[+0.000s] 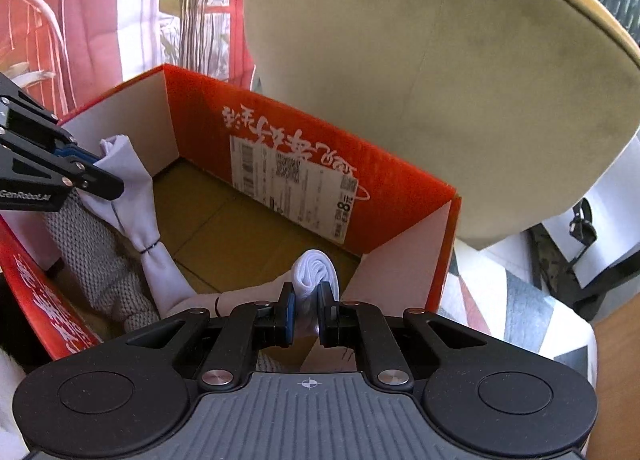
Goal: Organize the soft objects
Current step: 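Open both grippers to release the white sock inside the red box, then close the left gripper on the white fluffy fur while the right gripper grasps its other end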
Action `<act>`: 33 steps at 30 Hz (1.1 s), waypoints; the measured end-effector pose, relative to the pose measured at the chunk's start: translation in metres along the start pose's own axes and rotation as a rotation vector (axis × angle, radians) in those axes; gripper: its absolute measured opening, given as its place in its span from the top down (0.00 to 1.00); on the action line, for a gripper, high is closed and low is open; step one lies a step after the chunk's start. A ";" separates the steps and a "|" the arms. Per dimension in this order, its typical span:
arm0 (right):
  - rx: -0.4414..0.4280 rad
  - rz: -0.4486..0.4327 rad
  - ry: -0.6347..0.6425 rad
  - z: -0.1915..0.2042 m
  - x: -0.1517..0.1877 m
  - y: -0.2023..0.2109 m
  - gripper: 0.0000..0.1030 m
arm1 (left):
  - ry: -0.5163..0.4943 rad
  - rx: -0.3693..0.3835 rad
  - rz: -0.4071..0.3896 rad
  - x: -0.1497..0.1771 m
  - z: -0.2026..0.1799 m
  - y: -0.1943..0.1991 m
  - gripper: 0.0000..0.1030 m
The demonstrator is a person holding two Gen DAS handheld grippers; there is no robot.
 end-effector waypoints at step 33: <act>0.050 -0.387 -0.137 0.051 0.048 0.136 0.00 | 0.261 -0.088 -0.382 0.073 0.045 0.146 0.00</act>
Point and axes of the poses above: each gripper's, at about its wrist camera, not at the fingertips, and y roughly against the way its jaws point, z to its left, x to its underside, the point moved 3 cm from there along -y, roughly the way its jaws point, and after that the axes turned 11 degrees about -x, right-handed, at the moved point
